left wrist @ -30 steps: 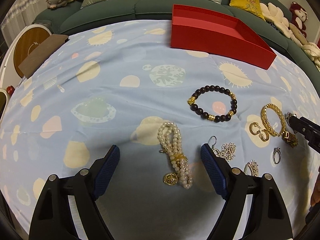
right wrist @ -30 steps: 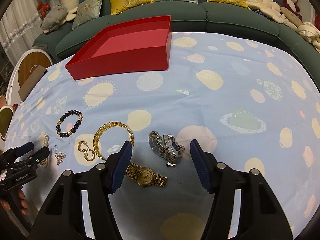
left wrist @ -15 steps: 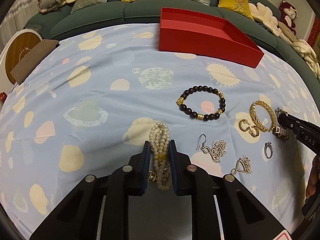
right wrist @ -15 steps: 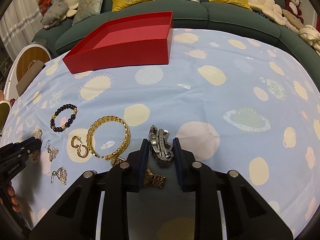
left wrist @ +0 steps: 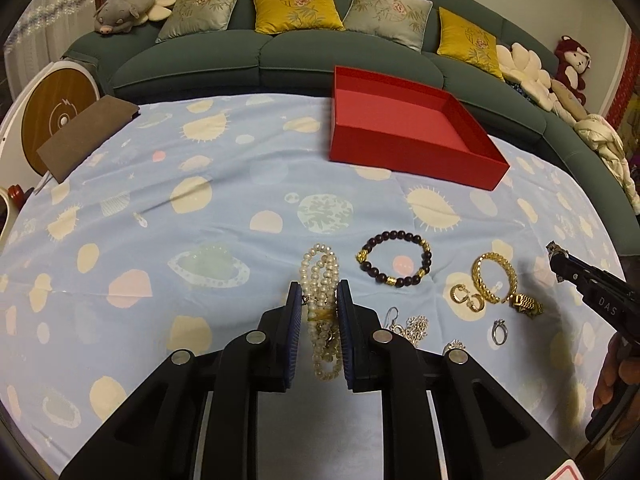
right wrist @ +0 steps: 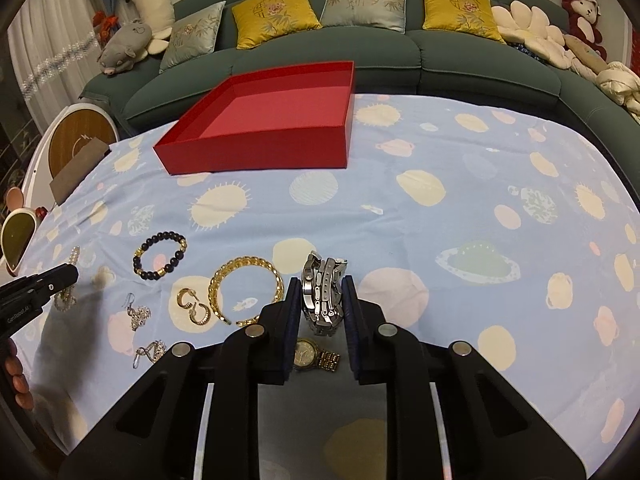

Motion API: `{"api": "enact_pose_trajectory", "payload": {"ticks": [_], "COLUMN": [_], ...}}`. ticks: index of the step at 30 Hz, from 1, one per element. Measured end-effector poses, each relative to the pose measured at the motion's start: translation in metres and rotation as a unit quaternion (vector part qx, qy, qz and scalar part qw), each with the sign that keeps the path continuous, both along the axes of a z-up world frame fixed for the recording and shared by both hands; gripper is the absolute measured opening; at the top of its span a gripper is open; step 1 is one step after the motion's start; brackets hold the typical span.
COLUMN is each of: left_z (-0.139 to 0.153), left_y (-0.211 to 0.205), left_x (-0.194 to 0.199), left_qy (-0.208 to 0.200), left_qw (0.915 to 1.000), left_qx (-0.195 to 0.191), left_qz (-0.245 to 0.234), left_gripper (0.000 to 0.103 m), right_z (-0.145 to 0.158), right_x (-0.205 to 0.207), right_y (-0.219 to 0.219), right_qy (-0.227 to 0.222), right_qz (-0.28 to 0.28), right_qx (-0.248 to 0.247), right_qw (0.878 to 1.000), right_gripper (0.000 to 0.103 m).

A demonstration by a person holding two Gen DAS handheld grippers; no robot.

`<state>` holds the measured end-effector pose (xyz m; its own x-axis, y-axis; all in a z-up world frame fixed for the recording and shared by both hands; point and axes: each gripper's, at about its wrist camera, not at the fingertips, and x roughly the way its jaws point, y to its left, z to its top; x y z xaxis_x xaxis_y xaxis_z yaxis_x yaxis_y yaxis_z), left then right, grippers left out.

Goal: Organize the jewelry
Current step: 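Carry the pearl necklace and silver watch into the red box and open both tools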

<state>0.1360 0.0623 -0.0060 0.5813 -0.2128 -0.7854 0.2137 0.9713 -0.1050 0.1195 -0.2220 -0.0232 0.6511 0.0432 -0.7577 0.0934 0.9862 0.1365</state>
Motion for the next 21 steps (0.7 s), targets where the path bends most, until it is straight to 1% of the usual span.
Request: {"api": "enact_pose_trajectory", "payload": {"ticks": [3,7,10,12,17,21], "left_z": [0.018,0.046,0.064,0.074,0.086,0.087], "left_y": [-0.002,-0.012,-0.023,-0.033,-0.057,-0.078], "left_x": [0.003,0.011,0.022,0.033,0.077,0.126], "left_qy": [-0.018,-0.058,-0.077,-0.091,-0.103,-0.101], "left_qw": [0.9998,0.9983,0.9969,0.9958,0.9944,0.9945], "left_qx": [-0.013,-0.007,-0.014,-0.006,0.005,0.01], "left_qz": [0.003,0.007,0.006,-0.001,-0.02,-0.029], "left_gripper": [0.015,0.015,0.015,0.015,0.015,0.015], "right_z": [0.015,0.037,0.052,0.062,0.082,0.088], "right_x": [0.0,0.004,0.012,0.021,0.056,0.103], "right_y": [-0.001,-0.003,-0.004,-0.005,-0.013,-0.019], "right_qy": [-0.02,-0.047,-0.065,-0.073,-0.089,-0.086], "right_qz": [-0.001,-0.005,-0.007,-0.006,-0.005,-0.007], "right_qx": [0.008,0.019,0.026,0.034,0.046,0.037], "right_qw": [1.0,0.999,0.998,0.997,0.995,0.996], "right_gripper": [0.02,0.02,0.02,0.02,0.02,0.02]}}
